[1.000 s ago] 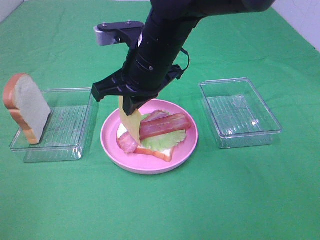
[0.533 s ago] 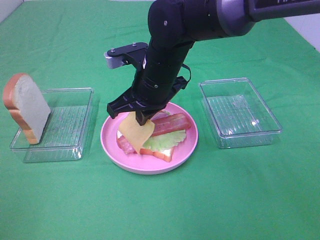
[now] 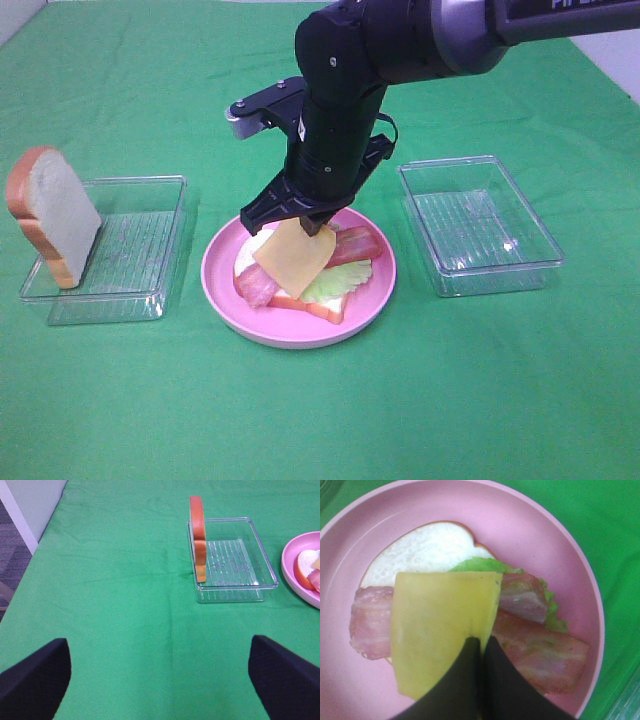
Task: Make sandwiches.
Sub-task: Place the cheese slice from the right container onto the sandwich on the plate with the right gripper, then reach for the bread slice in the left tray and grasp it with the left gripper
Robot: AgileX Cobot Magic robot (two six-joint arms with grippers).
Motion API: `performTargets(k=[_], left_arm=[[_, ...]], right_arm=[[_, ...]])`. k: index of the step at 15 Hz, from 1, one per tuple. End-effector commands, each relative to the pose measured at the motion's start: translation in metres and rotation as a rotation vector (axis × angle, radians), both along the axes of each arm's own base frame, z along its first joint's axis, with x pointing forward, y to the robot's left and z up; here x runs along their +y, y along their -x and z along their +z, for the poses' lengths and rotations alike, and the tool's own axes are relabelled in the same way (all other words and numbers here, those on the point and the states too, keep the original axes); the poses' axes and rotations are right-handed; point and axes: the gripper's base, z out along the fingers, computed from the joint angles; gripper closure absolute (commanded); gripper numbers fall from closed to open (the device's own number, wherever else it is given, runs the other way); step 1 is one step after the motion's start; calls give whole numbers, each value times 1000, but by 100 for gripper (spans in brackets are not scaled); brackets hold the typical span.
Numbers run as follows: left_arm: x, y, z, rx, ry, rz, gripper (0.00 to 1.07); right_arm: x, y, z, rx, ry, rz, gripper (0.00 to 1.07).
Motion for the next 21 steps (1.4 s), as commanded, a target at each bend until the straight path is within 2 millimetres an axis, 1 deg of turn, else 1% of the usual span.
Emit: performTargets(k=[1,3,4,5,6,7,8,9,10,12,13,16,17,20,21], left_arm=[[0,2,0,-14,-3,3,17],[0,2,0,-14,-3,3,17],[0,2,0,-14,-3,3,17],[0,2,0,-14,-3,3,17],[0,2,0,-14,-3,3,17],[0,2,0,-14,-3,3,17],[0,2,0,-14,-3,3,17],[0,2,0,-14,-3,3,17],[0,2,0,-14,-3,3,17],[0,2,0,-14,-3,3,17],[0,2,0,-14,-3,3,17],[0,2,0,-14,-3,3,17],[0,2,0,-14,-3,3,17],[0,2,0,-14,-3,3,17],[0,2,0,-14,-3,3,17]], right_arm=[[-4,0,-5,17,40,2,107],[-4,2,-12,48,57,-4,107],[-4,2,-14,53,63,-4,102],[-4,2,-15,54,65,-3,83],[-4,2,-15,54,64,-3,72],[-4,2,-14,48,62,-4,41],[-4,1,-11,40,68,0,15],[-6,2,-6,36,77,2,11],[-7,2,0,33,91,1,11],[-9,2,23,17,100,-14,11],[-16,5,53,-29,105,-28,11],[-37,20,102,-82,149,-48,11],[-41,23,111,-90,155,-53,11],[-66,50,160,-103,158,-98,11],[-74,59,172,-94,166,-115,11]])
